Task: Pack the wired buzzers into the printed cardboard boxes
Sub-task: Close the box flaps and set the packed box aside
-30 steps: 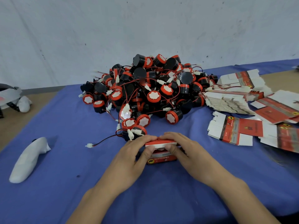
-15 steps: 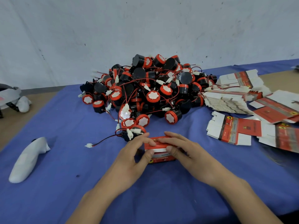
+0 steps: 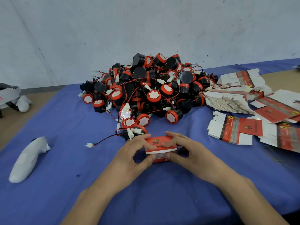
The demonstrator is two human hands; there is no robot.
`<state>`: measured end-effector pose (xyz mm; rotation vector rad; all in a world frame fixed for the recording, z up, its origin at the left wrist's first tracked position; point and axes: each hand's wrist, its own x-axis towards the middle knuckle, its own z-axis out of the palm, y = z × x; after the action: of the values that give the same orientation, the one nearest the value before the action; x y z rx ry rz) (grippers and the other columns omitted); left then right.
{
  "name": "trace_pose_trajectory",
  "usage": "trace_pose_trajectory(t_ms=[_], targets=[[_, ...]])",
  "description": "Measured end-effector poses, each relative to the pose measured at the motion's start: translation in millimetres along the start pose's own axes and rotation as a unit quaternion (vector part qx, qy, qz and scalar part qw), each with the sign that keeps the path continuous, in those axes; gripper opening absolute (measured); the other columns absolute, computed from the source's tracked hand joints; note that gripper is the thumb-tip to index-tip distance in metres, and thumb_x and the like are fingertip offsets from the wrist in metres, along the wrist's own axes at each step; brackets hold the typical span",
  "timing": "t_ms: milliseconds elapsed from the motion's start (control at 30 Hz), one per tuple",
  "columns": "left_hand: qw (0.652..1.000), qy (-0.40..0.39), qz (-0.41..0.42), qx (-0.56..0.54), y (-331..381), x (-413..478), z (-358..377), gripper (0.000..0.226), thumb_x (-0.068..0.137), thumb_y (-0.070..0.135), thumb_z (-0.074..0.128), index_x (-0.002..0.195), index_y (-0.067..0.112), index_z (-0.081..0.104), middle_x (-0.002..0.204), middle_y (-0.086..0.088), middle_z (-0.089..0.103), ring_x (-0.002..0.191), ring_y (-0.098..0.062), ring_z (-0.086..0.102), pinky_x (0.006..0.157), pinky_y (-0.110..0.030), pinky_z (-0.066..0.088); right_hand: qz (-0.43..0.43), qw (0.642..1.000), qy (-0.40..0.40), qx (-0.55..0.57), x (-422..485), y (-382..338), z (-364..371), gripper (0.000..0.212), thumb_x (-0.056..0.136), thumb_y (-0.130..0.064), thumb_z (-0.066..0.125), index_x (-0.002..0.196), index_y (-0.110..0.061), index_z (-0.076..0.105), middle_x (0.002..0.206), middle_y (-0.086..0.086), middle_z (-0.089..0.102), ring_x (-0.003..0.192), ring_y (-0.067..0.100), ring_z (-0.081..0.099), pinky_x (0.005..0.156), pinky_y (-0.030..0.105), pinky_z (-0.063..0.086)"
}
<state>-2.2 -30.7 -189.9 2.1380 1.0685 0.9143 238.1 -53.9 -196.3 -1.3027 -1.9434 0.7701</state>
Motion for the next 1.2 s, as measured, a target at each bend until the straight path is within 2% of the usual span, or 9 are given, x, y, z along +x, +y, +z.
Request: trace_pose_trajectory(t_ms=[167,300,533,800,900,967,1033,1100,1200], targets=[[1.0,0.005,-0.003,0.009,-2,2,1,0.02,0.089,0.032,0.072,0.099,0.047,0.062,0.139,0.034,0.047,0.134,0.001,0.044,0.106,-0.038,0.046,-0.001,1.0,0.016,-0.009,1,1,0,0.018,0.091,-0.045,0.067,0.109,-0.05,0.065,0.144,-0.043,0.038,0.115,-0.004,0.058,0.094,0.023,0.047],[1.0,0.011,-0.014,-0.014,0,1,1,0.012,0.085,0.041,0.069,0.093,0.05,0.065,0.138,0.033,0.049,0.131,0.003,0.047,0.102,-0.035,0.049,-0.002,1.0,0.027,0.001,1,-2,0,0.027,0.082,-0.059,0.062,0.108,-0.053,0.067,0.142,-0.044,0.038,0.111,-0.007,0.059,0.09,0.017,0.047],[0.998,0.021,-0.025,-0.045,0,1,3,0.009,0.077,0.048,0.069,0.085,0.048,0.072,0.136,0.029,0.053,0.126,0.005,0.051,0.099,-0.033,0.052,0.006,1.0,0.027,-0.006,0,-4,1,0.03,0.082,-0.058,0.059,0.107,-0.049,0.072,0.146,-0.037,0.04,0.105,-0.003,0.062,0.089,0.019,0.048],[1.0,0.01,-0.011,0.006,-5,0,7,0.023,0.079,0.055,0.064,0.102,0.054,0.062,0.141,0.04,0.039,0.133,0.01,0.041,0.105,-0.022,0.041,0.008,0.999,0.033,0.008,1,-4,2,0.034,0.078,-0.064,0.055,0.105,-0.049,0.071,0.144,-0.04,0.035,0.112,-0.009,0.056,0.092,0.018,0.048],[1.0,0.017,-0.003,0.026,0,0,9,0.031,0.083,0.05,0.065,0.112,0.057,0.057,0.133,0.037,0.045,0.131,0.007,0.043,0.101,-0.011,0.037,0.017,0.999,0.034,0.029,2,-2,5,0.019,0.086,-0.057,0.06,0.103,-0.051,0.068,0.137,-0.038,0.042,0.122,-0.009,0.051,0.095,0.019,0.046],[0.999,0.037,-0.025,-0.012,6,1,9,0.029,0.084,0.045,0.069,0.11,0.054,0.06,0.123,0.033,0.055,0.121,0.002,0.053,0.095,-0.012,0.042,0.018,0.995,0.057,0.081,3,-6,6,0.012,0.092,-0.043,0.066,0.102,-0.047,0.07,0.121,-0.028,0.058,0.109,0.001,0.061,0.091,0.024,0.049],[0.992,0.057,-0.057,-0.092,16,3,8,0.021,0.085,0.05,0.069,0.105,0.051,0.064,0.11,0.025,0.066,0.106,-0.002,0.063,0.085,-0.018,0.049,0.014,0.987,0.098,0.128,6,-14,6,0.013,0.091,-0.047,0.063,0.101,-0.044,0.071,0.11,-0.018,0.067,0.103,0.006,0.066,0.089,0.024,0.05],[0.978,0.097,-0.065,-0.173,28,6,11,0.011,0.089,0.051,0.065,0.1,0.049,0.065,0.102,0.021,0.069,0.095,-0.002,0.067,0.076,-0.016,0.052,-0.002,0.969,0.133,0.206,8,-28,9,0.019,0.092,-0.051,0.058,0.101,-0.04,0.07,0.099,-0.015,0.07,0.092,0.003,0.066,0.079,0.018,0.051],[0.952,0.163,-0.071,-0.251,46,8,27,0.02,0.093,0.048,0.046,0.098,0.041,0.064,0.099,0.007,0.07,0.089,-0.011,0.068,0.07,-0.023,0.056,-0.02,0.939,0.159,0.303,8,-47,27,0.024,0.098,-0.049,0.054,0.102,-0.028,0.065,0.089,-0.015,0.067,0.079,0.001,0.063,0.071,0.012,0.049]])
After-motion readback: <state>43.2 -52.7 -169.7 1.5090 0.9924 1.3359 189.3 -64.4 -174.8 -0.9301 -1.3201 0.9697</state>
